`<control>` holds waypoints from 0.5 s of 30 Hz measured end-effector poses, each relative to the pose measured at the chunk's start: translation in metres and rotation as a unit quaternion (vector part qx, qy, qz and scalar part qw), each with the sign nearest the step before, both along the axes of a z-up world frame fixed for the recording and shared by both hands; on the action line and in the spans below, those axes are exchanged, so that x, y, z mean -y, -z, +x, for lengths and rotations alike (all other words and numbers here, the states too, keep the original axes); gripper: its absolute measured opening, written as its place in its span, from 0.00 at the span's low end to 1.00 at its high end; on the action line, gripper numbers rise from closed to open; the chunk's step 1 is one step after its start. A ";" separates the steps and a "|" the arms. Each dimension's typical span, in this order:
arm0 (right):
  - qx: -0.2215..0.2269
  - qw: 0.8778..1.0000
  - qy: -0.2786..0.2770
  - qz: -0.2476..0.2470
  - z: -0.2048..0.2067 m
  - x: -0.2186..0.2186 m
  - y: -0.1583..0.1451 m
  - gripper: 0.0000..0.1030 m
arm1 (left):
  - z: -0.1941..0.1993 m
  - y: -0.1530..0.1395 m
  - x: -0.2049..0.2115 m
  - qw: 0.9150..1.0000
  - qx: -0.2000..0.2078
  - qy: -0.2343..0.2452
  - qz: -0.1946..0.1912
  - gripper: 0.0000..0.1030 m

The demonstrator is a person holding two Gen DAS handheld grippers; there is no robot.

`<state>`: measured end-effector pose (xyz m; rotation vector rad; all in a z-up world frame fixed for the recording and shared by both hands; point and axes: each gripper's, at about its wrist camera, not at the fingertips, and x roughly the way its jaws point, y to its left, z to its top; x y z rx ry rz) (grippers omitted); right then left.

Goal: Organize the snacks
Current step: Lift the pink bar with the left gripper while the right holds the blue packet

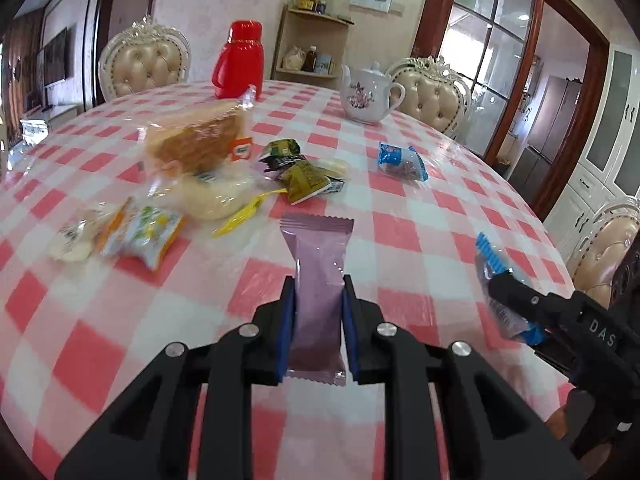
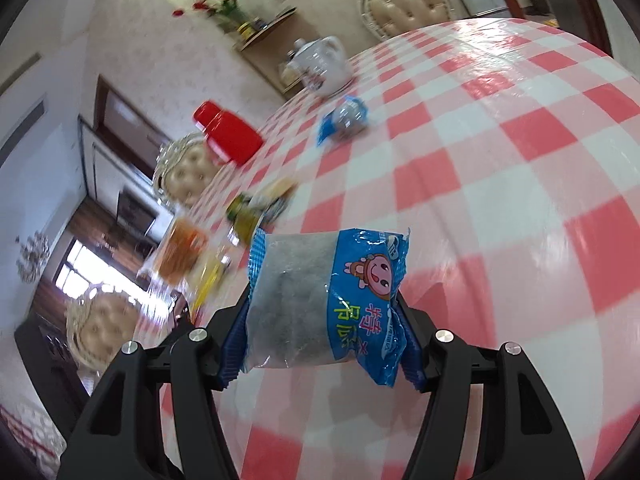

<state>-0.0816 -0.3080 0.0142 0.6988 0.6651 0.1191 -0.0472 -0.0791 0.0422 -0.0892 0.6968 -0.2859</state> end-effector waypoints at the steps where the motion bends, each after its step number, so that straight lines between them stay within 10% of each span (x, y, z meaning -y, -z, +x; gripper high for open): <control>1: 0.000 1.000 -0.006 -0.005 -0.004 -0.004 -0.001 0.59 | -0.006 0.000 -0.002 1.000 0.000 0.000 0.002 0.21; 15: 0.002 0.996 -0.075 -0.038 -0.059 -0.055 -0.006 0.60 | -0.085 -0.014 -0.049 0.999 -0.012 -0.017 0.034 0.22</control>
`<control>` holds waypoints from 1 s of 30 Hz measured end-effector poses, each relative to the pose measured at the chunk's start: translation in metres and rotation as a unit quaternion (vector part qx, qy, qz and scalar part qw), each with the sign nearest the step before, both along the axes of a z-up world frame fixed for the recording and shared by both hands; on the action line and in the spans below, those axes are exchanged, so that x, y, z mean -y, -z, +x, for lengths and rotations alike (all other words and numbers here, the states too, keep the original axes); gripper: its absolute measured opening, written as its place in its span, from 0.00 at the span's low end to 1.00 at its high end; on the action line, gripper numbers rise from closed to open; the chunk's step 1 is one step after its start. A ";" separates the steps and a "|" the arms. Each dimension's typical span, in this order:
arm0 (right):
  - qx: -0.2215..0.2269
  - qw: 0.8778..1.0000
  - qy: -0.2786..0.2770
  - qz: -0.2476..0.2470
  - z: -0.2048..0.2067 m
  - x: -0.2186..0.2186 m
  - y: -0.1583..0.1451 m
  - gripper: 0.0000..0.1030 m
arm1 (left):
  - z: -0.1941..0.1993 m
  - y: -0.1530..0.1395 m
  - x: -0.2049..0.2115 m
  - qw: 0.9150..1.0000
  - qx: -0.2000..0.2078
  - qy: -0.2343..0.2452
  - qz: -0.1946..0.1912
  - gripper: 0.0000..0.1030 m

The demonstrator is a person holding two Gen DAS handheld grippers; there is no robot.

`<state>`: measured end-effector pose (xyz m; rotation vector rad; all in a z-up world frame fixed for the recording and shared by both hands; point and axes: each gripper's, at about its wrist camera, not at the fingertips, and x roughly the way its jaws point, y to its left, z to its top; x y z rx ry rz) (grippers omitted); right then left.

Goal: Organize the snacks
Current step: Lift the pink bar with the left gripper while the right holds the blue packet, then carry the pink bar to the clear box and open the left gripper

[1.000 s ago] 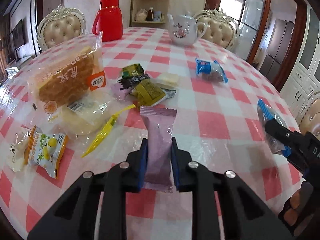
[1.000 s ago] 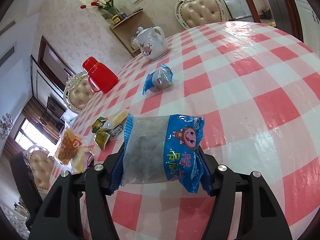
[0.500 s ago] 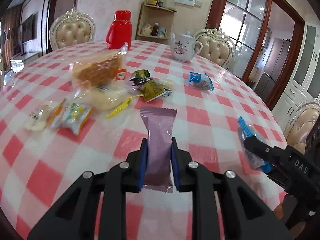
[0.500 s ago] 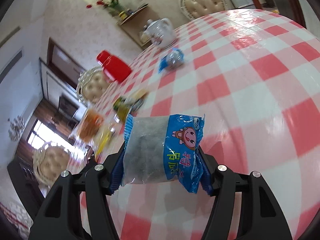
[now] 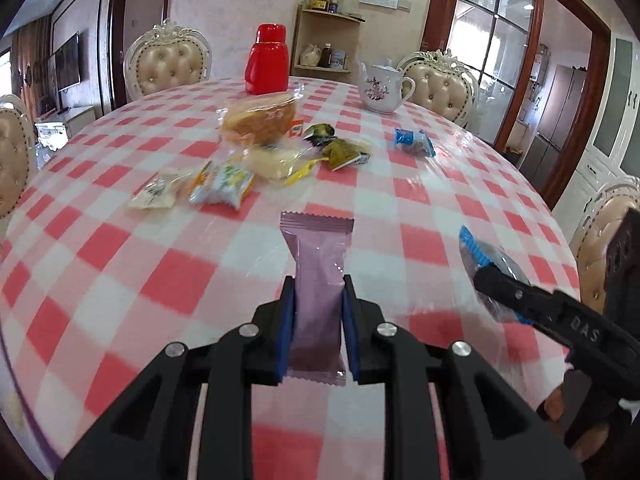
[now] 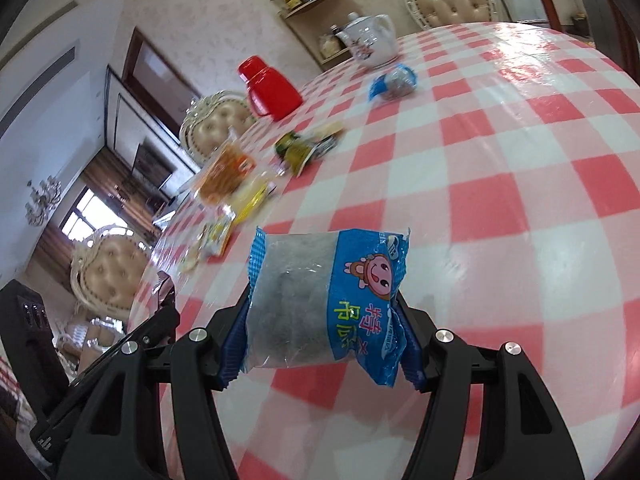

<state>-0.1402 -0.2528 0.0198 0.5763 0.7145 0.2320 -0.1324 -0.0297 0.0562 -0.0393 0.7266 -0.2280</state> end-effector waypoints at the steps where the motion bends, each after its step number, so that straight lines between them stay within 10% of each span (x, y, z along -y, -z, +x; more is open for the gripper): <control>1: -0.001 1.000 -0.005 0.000 -0.002 -0.004 0.000 0.60 | -0.007 0.000 -0.004 1.000 0.001 0.000 0.002 0.22; 19: 0.012 0.991 -0.126 -0.050 -0.032 -0.101 -0.007 0.60 | -0.081 0.008 -0.103 0.997 -0.002 -0.067 0.032 0.22; 30: 0.055 0.962 -0.246 -0.109 -0.057 -0.198 -0.031 0.60 | -0.095 -0.019 -0.167 0.990 0.029 -0.135 0.038 0.22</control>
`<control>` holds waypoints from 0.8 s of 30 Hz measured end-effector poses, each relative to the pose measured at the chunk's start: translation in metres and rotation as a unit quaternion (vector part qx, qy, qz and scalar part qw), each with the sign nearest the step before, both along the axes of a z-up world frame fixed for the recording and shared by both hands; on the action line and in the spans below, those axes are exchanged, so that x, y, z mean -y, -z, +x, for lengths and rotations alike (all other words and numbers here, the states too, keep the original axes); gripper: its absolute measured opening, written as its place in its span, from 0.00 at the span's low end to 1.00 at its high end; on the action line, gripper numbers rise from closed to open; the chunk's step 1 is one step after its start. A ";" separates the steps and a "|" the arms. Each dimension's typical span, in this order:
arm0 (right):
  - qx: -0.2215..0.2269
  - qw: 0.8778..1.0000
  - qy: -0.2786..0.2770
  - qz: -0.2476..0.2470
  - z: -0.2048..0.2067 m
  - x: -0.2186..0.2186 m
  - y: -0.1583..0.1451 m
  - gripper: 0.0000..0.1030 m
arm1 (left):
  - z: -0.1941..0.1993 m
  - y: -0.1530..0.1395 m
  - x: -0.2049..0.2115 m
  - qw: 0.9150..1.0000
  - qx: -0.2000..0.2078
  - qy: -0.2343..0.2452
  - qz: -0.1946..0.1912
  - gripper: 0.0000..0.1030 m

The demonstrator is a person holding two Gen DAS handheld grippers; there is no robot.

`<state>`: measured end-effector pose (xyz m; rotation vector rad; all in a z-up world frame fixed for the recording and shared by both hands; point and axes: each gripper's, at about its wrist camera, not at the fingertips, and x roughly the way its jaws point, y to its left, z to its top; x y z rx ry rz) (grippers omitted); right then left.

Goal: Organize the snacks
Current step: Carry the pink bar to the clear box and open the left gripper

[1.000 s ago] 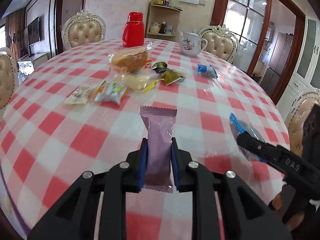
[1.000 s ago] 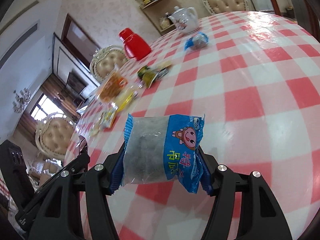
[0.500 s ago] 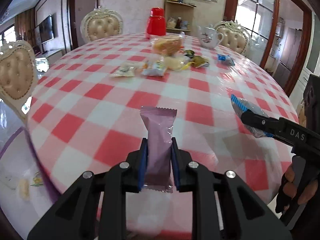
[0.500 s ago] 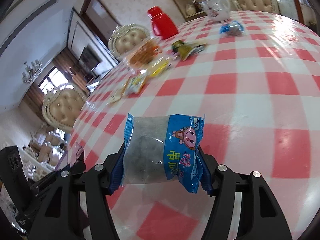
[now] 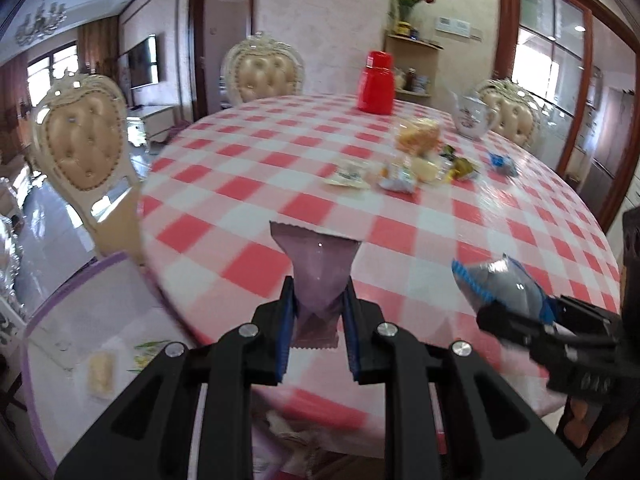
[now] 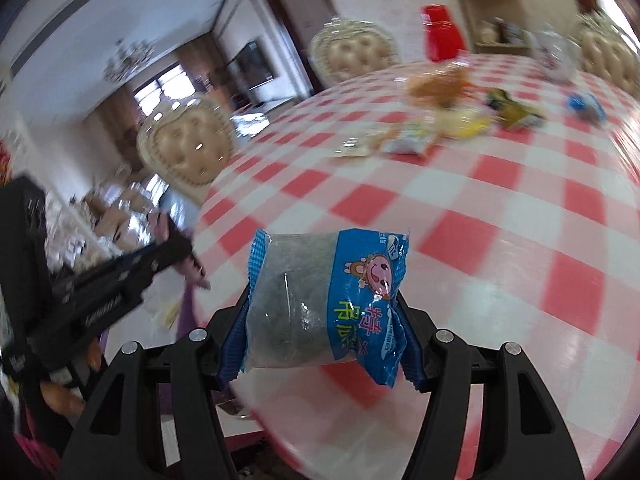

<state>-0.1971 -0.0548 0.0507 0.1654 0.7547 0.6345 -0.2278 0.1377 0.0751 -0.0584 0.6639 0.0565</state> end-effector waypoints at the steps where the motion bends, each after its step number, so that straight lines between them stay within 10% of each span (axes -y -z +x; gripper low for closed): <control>1: 0.004 1.000 -0.009 -0.006 -0.002 -0.008 -0.002 0.60 | -0.001 -0.002 -0.007 1.000 0.001 -0.008 0.004 0.22; 19: 0.069 0.967 -0.228 -0.086 -0.061 -0.185 -0.022 0.62 | -0.024 -0.018 -0.142 0.982 -0.011 -0.180 0.056 0.24; 23: 0.046 0.961 -0.263 -0.076 -0.065 -0.205 -0.015 0.70 | -0.032 -0.022 -0.156 0.976 -0.004 -0.213 0.050 0.78; 24: 0.044 0.961 -0.264 -0.075 -0.064 -0.205 -0.014 0.72 | -0.033 -0.023 -0.156 0.975 0.000 -0.216 0.052 0.78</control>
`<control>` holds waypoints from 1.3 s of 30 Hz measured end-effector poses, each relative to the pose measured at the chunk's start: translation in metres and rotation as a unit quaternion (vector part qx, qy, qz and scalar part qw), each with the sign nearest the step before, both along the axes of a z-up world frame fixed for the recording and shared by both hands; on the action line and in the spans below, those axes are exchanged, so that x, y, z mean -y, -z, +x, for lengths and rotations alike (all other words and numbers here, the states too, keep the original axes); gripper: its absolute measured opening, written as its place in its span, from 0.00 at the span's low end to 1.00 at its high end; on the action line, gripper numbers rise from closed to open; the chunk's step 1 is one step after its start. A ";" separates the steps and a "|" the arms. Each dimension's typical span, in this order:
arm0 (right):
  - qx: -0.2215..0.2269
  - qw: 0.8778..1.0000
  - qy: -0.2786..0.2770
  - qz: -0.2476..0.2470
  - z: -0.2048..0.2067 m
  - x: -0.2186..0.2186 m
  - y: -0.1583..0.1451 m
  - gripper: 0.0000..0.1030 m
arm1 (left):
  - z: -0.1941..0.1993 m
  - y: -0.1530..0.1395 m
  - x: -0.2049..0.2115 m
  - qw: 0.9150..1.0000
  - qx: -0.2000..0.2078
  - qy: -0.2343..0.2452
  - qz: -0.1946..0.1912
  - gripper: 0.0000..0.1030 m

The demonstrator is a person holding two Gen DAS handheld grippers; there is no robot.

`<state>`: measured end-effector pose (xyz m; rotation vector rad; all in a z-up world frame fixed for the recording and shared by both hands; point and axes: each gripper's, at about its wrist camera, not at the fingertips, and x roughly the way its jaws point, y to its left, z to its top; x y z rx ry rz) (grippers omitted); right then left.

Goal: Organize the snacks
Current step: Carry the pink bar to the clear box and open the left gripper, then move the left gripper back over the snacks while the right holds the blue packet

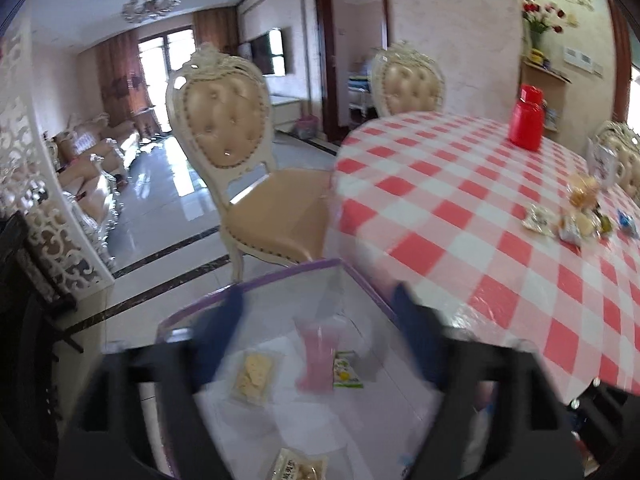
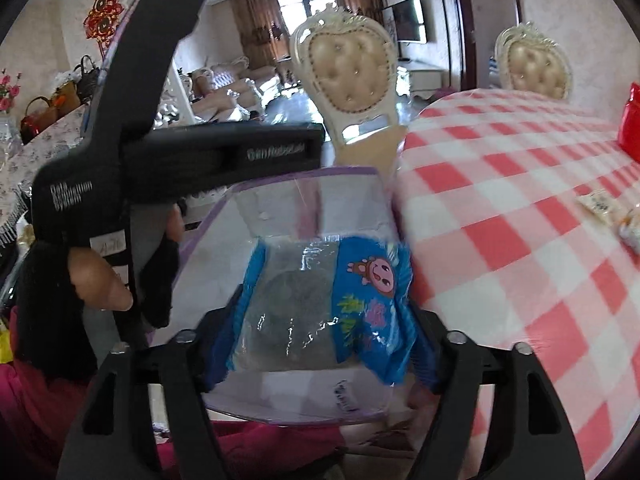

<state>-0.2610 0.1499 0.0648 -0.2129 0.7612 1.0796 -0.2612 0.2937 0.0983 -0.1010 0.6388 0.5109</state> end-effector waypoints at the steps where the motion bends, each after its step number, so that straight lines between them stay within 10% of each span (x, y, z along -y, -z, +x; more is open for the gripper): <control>1: -0.001 1.000 0.002 0.001 0.001 0.001 0.001 0.74 | 0.000 0.000 0.001 1.000 0.000 -0.001 0.003 0.78; 12: -0.031 0.989 0.115 0.087 0.047 0.092 -0.013 0.74 | 0.025 0.018 0.045 0.998 -0.038 0.035 0.028 0.92; 21: -0.051 0.959 0.242 0.138 0.079 0.201 0.003 0.76 | 0.047 0.038 0.096 0.987 -0.076 0.126 -0.067 0.95; 26: -0.074 0.932 0.323 0.151 0.098 0.262 0.023 0.76 | 0.072 0.045 0.164 0.958 -0.076 0.231 -0.155 0.97; 39: -0.089 0.843 0.491 0.199 0.128 0.409 0.038 0.76 | 0.236 0.064 0.289 0.954 -0.069 0.216 -0.198 0.97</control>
